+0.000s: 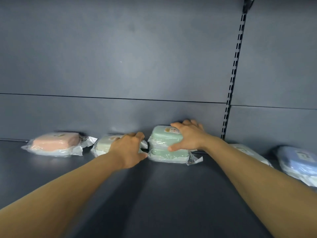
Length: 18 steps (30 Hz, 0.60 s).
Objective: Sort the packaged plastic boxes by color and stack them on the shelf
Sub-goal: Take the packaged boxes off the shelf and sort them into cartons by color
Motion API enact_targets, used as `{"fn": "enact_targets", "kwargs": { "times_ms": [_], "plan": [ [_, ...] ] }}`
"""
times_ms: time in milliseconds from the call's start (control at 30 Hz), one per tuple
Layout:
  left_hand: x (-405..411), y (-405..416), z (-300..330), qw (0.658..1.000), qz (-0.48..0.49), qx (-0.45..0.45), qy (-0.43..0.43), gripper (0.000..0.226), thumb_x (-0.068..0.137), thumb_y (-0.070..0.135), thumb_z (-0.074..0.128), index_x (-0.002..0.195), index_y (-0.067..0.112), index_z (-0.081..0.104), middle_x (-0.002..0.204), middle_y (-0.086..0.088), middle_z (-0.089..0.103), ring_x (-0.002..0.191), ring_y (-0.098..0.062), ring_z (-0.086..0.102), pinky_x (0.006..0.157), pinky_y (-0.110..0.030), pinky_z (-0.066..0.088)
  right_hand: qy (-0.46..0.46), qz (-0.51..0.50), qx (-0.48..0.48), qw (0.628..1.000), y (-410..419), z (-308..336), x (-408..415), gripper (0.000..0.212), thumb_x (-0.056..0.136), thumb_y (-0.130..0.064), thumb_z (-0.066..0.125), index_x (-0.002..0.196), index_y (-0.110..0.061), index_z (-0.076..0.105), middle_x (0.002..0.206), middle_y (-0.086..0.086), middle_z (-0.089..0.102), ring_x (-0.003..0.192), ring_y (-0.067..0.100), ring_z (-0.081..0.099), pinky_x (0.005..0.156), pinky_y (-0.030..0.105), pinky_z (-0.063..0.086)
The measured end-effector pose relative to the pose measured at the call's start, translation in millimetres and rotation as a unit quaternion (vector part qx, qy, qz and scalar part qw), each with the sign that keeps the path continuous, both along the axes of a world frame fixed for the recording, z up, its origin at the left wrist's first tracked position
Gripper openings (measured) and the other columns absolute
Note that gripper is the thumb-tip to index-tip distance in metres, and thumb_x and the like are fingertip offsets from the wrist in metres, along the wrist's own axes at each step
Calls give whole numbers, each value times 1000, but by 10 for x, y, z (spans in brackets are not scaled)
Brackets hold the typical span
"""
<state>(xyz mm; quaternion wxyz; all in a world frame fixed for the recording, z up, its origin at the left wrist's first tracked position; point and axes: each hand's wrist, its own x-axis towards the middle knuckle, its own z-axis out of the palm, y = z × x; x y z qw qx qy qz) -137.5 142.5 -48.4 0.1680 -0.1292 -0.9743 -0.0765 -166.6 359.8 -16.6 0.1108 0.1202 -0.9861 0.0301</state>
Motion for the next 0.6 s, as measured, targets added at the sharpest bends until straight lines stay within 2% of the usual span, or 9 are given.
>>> {"fn": "enact_targets", "kwargs": {
  "times_ms": [200,300,433,600],
  "plan": [
    [-171,268,5,999,-24,18,-29,66,82,45,64,136,20,36,135,-2,49,123,-25,47,99,-36,40,107,-23,-138,984,377,151,321,87,65,-56,76,139,-32,37,122,10,44,118,29,38,97,37,39],
    [-299,506,-23,994,-81,11,-66,75,80,48,66,143,24,32,144,-1,41,131,-23,38,108,-38,33,108,-35,-152,982,600,154,469,90,59,-61,76,137,-33,40,119,9,46,117,28,42,98,39,41],
    [-429,754,-87,989,-95,2,-117,83,81,51,64,147,22,24,150,-2,32,137,-24,27,112,-31,25,104,-37,-159,981,772,95,635,82,64,-52,76,136,-35,40,119,6,42,113,24,45,99,41,42],
    [-390,830,-120,993,-51,-42,-94,86,72,67,62,141,23,33,134,-4,45,123,-28,31,104,-41,35,123,-43,-157,979,914,6,781,83,62,-54,77,134,-34,43,115,3,43,110,23,47,97,40,44]
  ]
}}
